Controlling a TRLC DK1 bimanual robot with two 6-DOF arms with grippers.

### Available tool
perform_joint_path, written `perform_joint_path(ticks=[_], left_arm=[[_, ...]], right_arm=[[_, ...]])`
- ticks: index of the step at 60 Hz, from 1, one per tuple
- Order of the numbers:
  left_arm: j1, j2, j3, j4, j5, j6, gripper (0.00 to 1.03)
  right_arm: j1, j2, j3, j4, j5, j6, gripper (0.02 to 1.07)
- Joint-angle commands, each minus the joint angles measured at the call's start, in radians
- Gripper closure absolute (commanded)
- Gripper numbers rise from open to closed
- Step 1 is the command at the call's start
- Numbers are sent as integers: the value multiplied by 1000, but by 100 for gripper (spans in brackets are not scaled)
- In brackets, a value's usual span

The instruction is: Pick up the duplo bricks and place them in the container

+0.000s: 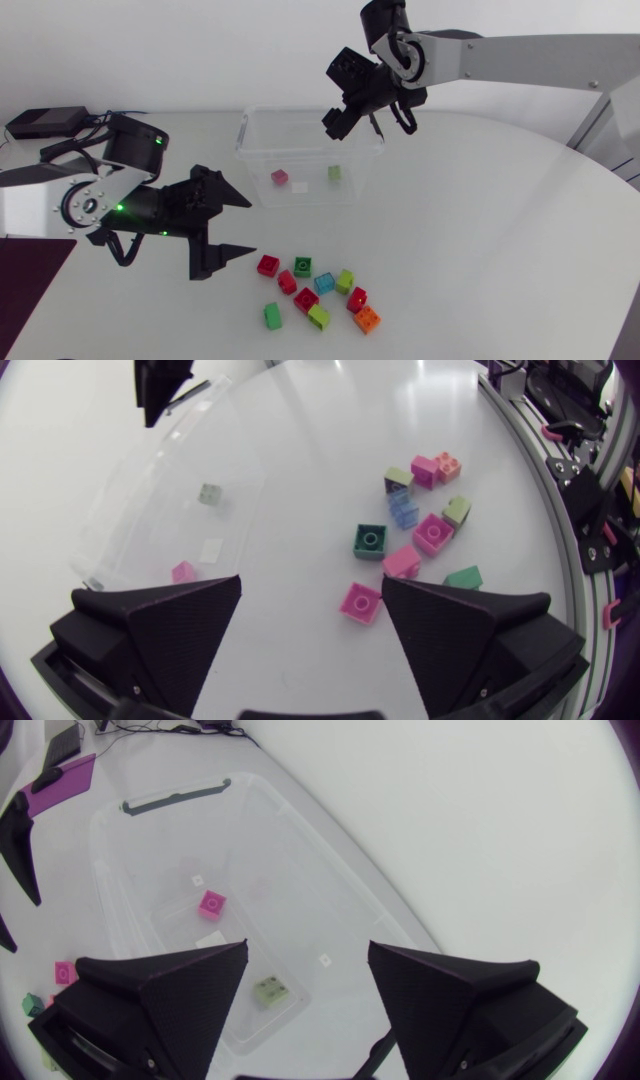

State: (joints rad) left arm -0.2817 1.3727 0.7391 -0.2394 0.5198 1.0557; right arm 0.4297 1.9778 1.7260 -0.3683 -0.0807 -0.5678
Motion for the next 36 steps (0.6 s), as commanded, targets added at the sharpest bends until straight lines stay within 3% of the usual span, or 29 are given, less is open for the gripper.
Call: perform_joint_path(ticks=[1, 12, 36], left_arm=[[-27, 57, -12, -34, 13, 93, 6], [-51, 140, 49, -121, 2, 188, 6], [-59, 374, 160, -121, -56, 299, 10]], right_arm=[[-9, -83, -43, 26, 6, 29, 8], [1, -326, -302, 75, -4, 28, 8], [73, -634, -740, 60, -14, 100, 8]])
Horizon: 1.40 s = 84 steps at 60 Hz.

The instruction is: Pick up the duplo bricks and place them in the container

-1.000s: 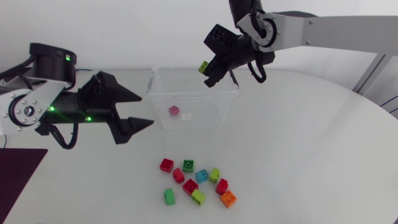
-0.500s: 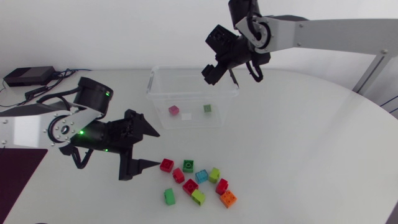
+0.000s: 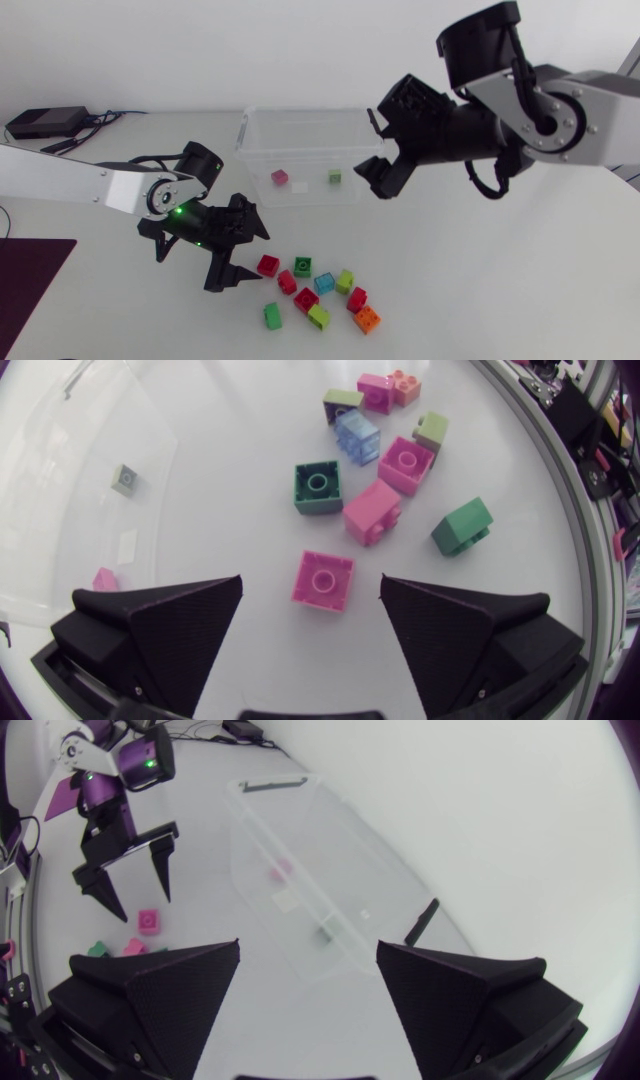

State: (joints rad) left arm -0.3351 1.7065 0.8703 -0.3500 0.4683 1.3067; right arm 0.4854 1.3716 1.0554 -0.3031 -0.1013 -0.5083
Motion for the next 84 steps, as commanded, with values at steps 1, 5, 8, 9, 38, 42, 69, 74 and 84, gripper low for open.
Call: perform_joint_path(ticks=[1, 5, 8, 9, 38, 42, 69, 74, 84], left_arm=[[-5, 50, 33, -10, -8, 49, 10], [-8, 70, 41, -10, -14, 54, 12], [-12, 82, 49, -10, -19, 55, 14], [-12, 84, 50, -10, -19, 55, 15], [-33, 53, 13, -10, -16, 28, 74], [-30, 24, 9, -10, -16, 12, 74], [71, -367, 45, -12, 32, -188, 74], [100, -390, 95, 0, 49, -251, 74], [130, -397, 131, 138, 59, -399, 74]], right_arm=[[24, -31, -84, -7, 9, 48, 9], [56, -29, -118, -22, 46, 76, 9], [82, -25, -147, -31, 58, 90, 10], [91, -22, -155, -37, 57, 97, 11], [217, 116, -204, -217, 103, 217, 16], [222, 130, -196, -237, 107, 235, 16], [292, 228, -166, -307, 95, 275, 16], [297, 256, -153, -298, 95, 275, 16], [305, 284, -130, -289, 98, 275, 16]])
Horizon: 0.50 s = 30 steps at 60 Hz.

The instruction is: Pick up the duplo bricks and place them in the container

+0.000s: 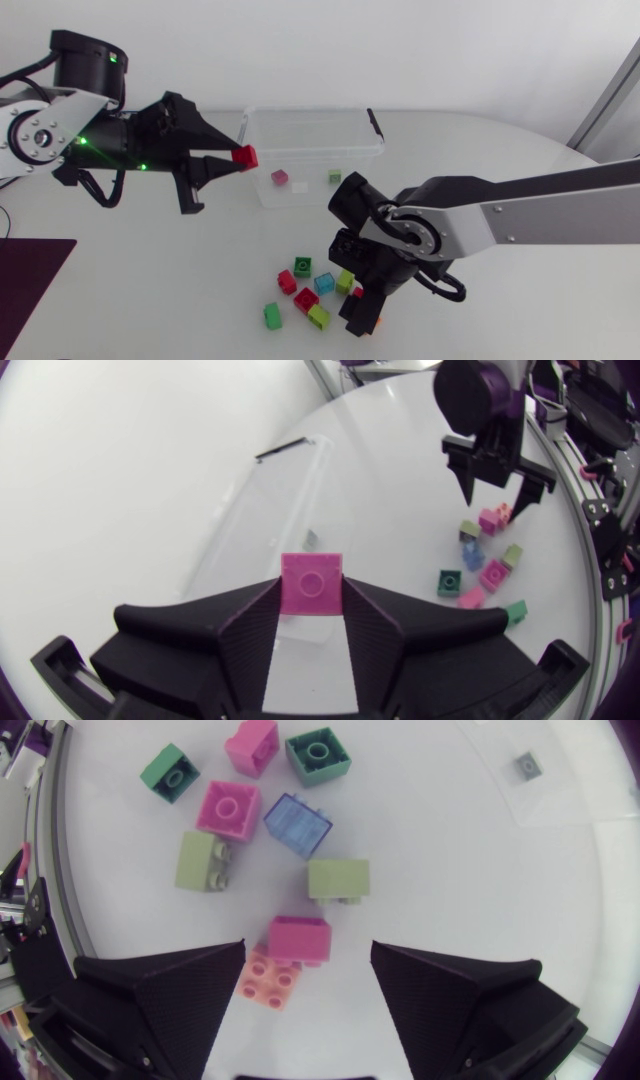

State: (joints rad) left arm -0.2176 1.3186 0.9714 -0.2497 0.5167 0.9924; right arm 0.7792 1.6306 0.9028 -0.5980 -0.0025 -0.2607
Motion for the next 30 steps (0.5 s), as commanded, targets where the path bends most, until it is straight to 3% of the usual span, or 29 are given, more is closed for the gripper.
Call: perform_joint_path(ticks=[1, 17, 25, 30], left_arm=[[12, -4, 35, 70, 11, -112, 74], [-11, 126, 122, 222, -55, -255, 74], [-31, 194, 171, 265, -99, -298, 74], [-35, 234, 193, 293, -118, -313, 74]], right_arm=[[11, 32, 24, 9, -2, 26, 16], [5, 63, 13, 30, -7, 12, 39], [0, 61, 11, 32, -28, 1, 66], [-1, 63, 5, 32, -33, -9, 70]])
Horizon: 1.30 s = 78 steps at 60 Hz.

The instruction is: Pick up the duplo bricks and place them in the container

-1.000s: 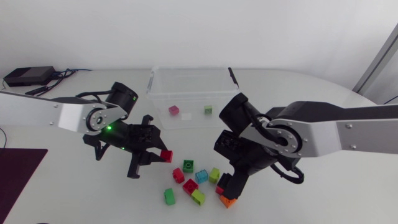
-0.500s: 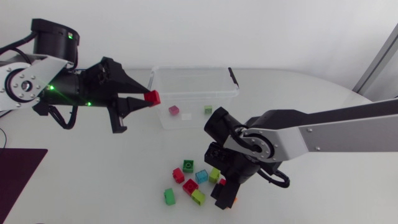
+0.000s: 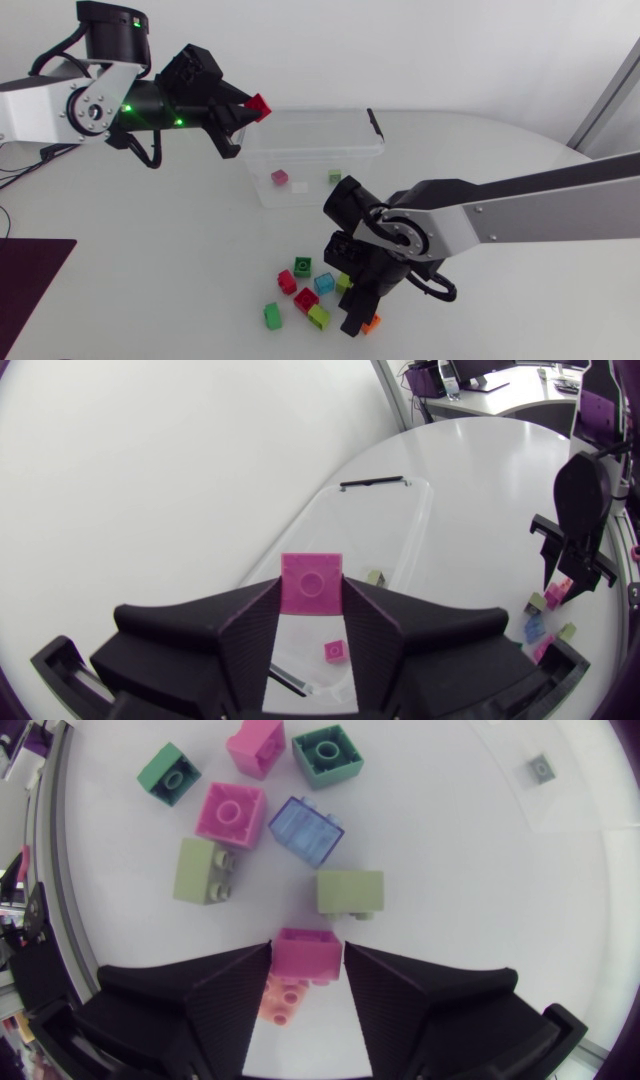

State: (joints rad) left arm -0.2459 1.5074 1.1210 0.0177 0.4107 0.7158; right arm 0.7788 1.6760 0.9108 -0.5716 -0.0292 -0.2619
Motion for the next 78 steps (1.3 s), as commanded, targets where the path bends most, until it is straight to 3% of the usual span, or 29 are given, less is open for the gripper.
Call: perform_joint_path(ticks=[1, 8, 10, 12, 13, 14, 15, 17, 33, 40, 48, 63, 78], left_arm=[[-15, 59, 51, 33, -26, -38, 74], [-30, 126, 72, 51, -58, -39, 69], [-33, 143, 77, 59, -72, -47, 60], [-36, 163, 83, 62, -85, -55, 43], [-38, 172, 89, 62, -95, -58, 30], [-39, 174, 91, 62, -96, -59, 26], [-41, 183, 95, 62, -108, -65, 10], [-38, 185, 94, 65, -108, -73, 6], [8, 53, 31, 4, -96, -87, 5], [25, -53, -27, -134, -29, -21, 5], [13, -150, -136, -237, -29, 74, 5], [-69, -303, -382, -374, -32, 226, 5], [-220, -314, -506, -395, -96, 218, 6]], right_arm=[[-1, 18, -3, 6, -6, -10, 70], [-10, -7, 0, -5, -6, -13, 71], [-18, -22, 8, -16, -6, -16, 71], [-26, -36, 16, -30, -6, -19, 71], [-29, -44, 20, -34, -6, -20, 71], [-36, -55, 25, -42, -6, -23, 71], [-41, -62, 31, -48, -6, -23, 71], [-50, -81, 43, -65, -6, -30, 71], [-144, -180, 171, -166, -8, -85, 71], [-176, -191, 235, -177, -20, -100, 71], [-205, -182, 321, -168, -28, -102, 71], [-265, -150, 465, -96, -37, -76, 71], [-297, -59, 568, 16, -41, -62, 71]])
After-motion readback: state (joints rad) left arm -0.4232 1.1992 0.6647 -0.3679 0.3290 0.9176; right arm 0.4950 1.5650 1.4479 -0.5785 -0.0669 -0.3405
